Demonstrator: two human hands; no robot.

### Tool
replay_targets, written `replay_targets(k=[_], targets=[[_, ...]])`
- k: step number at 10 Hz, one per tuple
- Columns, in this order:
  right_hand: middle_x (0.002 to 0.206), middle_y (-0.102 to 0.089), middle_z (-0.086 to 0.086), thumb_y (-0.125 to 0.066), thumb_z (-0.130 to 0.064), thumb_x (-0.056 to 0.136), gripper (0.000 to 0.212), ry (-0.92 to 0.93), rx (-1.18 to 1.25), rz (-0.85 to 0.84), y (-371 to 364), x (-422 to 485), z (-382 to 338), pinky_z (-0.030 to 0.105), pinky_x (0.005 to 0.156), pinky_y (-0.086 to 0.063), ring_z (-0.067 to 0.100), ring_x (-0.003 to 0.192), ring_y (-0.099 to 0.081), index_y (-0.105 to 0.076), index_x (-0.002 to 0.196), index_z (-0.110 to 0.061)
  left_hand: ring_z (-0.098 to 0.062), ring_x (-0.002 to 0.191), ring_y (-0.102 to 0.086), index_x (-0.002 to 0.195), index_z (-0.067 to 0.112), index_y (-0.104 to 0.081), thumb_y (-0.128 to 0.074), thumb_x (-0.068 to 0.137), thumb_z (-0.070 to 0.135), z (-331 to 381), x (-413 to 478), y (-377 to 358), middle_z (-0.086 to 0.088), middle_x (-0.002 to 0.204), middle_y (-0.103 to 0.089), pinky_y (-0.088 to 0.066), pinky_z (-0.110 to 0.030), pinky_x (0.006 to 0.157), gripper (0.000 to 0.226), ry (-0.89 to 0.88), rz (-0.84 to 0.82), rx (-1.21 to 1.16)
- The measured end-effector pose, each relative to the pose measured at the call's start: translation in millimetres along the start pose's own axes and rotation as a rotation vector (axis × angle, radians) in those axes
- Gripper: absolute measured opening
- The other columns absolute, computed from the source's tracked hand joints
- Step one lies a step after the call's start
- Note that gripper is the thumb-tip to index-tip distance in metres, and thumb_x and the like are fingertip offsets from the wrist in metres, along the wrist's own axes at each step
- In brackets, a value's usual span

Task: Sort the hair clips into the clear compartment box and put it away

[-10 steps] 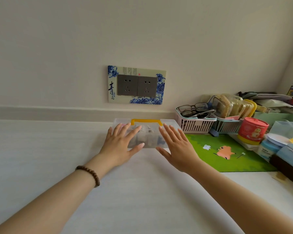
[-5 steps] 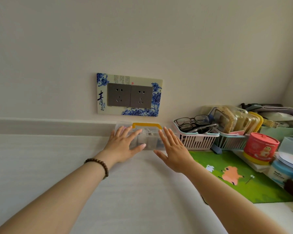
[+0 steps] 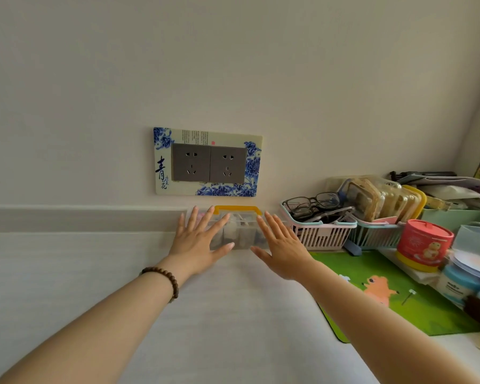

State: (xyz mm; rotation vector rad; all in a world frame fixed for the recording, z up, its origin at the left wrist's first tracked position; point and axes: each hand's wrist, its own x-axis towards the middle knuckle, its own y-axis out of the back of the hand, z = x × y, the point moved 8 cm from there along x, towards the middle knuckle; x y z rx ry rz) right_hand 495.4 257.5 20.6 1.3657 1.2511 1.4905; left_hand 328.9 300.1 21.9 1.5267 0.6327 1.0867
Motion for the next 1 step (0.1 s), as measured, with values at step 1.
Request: replay_targets(k=[1], targets=[[0.157,0.014,-0.005,-0.028,-0.053,0.094,0.068,0.002,0.244,0.078,42.0,-2.0,-17.1,0.037,0.115,0.005,0.018,0.145,0.011,0.007,0.147,-0.030,-0.025,0.140,0.021,0.139,0.042,0.018,-0.007,0.077,0.073,-0.1,-6.3,10.3,0.001,0.155,0.016,0.014,-0.048,0.110,0.074,0.004,0.055,-0.007]])
